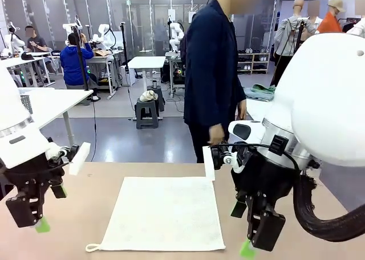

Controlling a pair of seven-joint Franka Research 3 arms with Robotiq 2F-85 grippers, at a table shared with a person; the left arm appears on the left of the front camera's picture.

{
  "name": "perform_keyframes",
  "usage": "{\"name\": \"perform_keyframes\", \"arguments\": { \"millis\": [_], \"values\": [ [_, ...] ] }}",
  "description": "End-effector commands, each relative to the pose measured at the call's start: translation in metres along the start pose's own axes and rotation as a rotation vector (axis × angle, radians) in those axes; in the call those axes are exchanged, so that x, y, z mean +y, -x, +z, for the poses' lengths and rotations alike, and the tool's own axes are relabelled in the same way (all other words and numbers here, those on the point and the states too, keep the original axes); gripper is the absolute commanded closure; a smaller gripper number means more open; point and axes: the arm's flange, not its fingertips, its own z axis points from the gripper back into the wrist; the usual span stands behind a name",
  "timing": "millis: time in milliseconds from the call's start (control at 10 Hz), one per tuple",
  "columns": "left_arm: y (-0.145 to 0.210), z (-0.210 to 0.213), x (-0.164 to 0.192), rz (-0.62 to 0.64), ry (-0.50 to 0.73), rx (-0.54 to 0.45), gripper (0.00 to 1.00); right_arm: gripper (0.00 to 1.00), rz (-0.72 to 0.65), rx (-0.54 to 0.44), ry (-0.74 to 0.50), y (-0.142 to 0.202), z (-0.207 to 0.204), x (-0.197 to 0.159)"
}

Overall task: Fold the towels and place them in the basket.
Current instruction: When a person lays out a Towel with hook on the table, fold it in half twice.

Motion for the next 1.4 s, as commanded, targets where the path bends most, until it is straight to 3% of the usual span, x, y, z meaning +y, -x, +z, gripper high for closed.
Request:
{"name": "perform_keyframes", "arguments": {
  "millis": [0,200,400,600,1100,1300],
  "values": [
    [0.0,0.005,-0.006,0.011,0.0,0.001,0.0,0.0,0.004,-0.001,-0.001,0.002,0.005,0.005],
    [0.0,0.002,-0.001,0.0,-0.003,-0.002,0.0,0.0,0.002,-0.002,0.002,0.0,0.002,0.002],
    [-0.043,-0.038,0.005,-0.071,-0.023,0.029,0.0,0.0,0.032,0.054,0.028,-0.026,-0.023,-0.013],
    [-0.059,-0.063,-0.003,-0.072,-0.046,0.094,0.0,0.0,0.003,0.15,0.121,-0.032,-0.06,-0.022],
    [-0.047,-0.149,-0.008,-0.1,-0.071,0.156,0.0,0.0,0.007,0.292,0.147,-0.018,-0.129,-0.04],
    [-0.038,-0.166,-0.007,-0.111,-0.089,0.173,0.0,0.0,-0.014,0.289,0.123,-0.009,-0.147,-0.048]
  ]
}}
